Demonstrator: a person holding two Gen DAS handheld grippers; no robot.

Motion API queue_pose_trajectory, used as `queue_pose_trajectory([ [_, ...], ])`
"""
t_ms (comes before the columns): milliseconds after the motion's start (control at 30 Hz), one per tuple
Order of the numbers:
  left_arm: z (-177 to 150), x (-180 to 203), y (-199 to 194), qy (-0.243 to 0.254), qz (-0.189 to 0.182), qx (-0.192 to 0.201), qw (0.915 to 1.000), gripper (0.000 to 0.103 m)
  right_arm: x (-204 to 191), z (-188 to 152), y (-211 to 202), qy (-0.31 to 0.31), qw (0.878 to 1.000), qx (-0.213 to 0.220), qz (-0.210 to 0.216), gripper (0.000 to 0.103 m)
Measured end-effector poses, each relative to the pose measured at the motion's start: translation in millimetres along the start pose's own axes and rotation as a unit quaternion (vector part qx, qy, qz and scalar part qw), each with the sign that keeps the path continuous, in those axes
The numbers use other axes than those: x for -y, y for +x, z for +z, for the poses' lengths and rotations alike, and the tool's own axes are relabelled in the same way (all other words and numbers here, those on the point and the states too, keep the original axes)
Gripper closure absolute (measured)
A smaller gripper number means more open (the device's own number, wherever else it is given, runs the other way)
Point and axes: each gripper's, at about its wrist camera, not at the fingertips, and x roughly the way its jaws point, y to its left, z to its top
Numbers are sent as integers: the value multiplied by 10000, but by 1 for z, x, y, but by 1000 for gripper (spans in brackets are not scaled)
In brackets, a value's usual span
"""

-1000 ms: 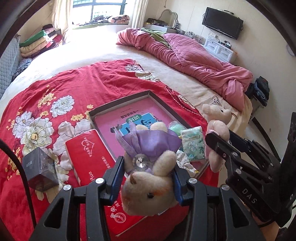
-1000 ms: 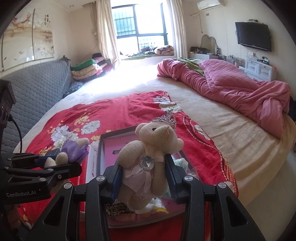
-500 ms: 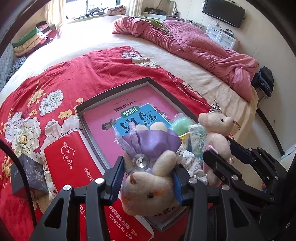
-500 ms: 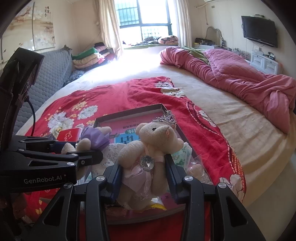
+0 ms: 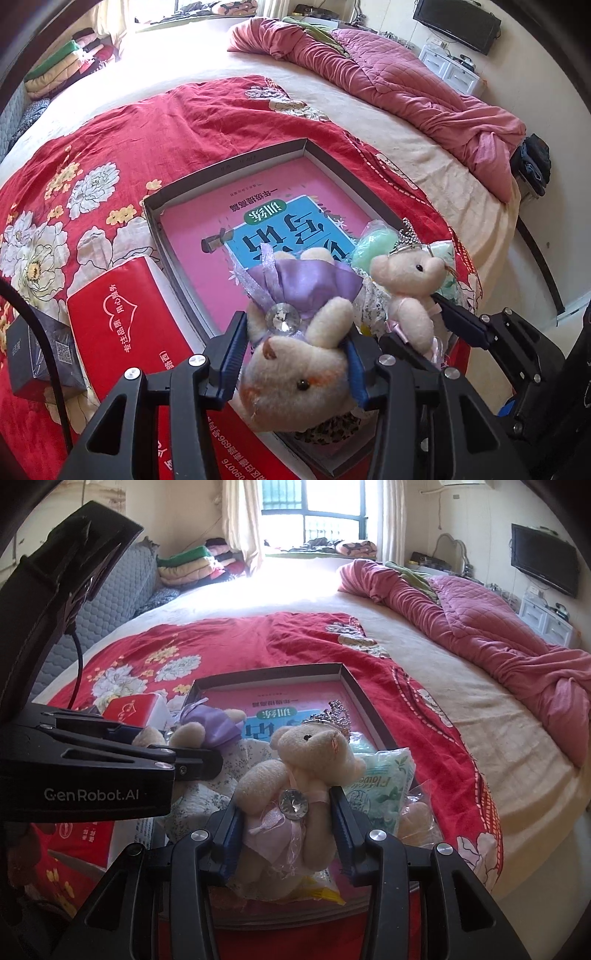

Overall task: Organize soft objects
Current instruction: 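Carry the purple-dress bear with the left tool while the right tool carries the pink-dress bear over the tray, then lower and open the left tool into the tray while the right tool releases its bear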

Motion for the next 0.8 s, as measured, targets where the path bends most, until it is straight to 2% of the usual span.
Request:
queue_pose_trajectory([
  [233,1,-4,9,-134,-133,-122,9997,52,-5,-3,4,-288,9995,32,-97,47],
  [400,3,-6,10,-210,-265,-168,9993,51,-12,-2,-6,-631,9970,222,-394,33],
  [467,3,-5,9,-191,-275,-180,9993,51,-12,-2,-12,-675,9966,305,-361,29],
  [567,3,-7,7,-229,-319,-162,9991,47,-12,-3,-21,-741,9960,351,-359,29],
  [633,3,-8,5,-237,-332,-146,9991,40,-12,-4,-27,-782,9954,390,-396,28],
  [800,3,-10,1,-268,-379,-116,9989,39,-9,-4,-40,-700,9957,440,-415,28],
])
